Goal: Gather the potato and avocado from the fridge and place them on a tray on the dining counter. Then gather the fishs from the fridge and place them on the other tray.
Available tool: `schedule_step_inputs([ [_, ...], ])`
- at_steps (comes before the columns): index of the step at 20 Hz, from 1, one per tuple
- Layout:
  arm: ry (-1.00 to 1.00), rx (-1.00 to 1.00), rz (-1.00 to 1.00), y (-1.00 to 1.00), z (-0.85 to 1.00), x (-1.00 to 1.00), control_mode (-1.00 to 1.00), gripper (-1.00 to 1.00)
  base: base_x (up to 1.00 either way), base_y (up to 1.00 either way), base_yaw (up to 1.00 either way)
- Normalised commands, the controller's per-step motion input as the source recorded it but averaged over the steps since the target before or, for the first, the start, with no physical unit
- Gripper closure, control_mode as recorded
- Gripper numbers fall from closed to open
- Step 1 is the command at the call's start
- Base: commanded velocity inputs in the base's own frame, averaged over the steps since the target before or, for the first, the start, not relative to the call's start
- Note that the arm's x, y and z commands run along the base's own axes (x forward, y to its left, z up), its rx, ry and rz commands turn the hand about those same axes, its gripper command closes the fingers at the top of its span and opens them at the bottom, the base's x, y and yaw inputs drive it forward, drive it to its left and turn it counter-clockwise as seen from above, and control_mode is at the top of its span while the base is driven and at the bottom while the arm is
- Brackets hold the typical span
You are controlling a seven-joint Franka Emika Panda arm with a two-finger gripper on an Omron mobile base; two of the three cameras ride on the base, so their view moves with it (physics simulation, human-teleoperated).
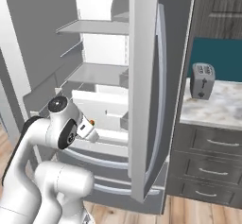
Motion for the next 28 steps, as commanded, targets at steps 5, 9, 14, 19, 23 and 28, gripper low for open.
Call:
schedule_step_inputs([
  [5, 0.0, 0.0, 0.0, 0.0, 0.0, 0.0, 1.0, 1.0, -0.71, 0.0, -0.02],
  [9, 0.0, 0.0, 0.0, 0.0, 0.0, 0.0, 1.0, 1.0, -0.58, 0.0, -0.2],
  [14, 0.0, 0.0, 0.0, 0.0, 0.0, 0.0, 1.0, 1.0, -0.4, 0.01, -0.45],
  [19, 0.0, 0.0, 0.0, 0.0, 0.0, 0.0, 1.0, 1.0, -0.07, 0.0, -0.64],
  [23, 0.0, 0.0, 0.0, 0.0, 0.0, 0.0, 1.0, 1.0, 0.0, 0.0, -0.67],
  [28, 0.0, 0.0, 0.0, 0.0, 0.0, 0.0, 1.0, 1.0, 0.0, -0.14, -0.66],
])
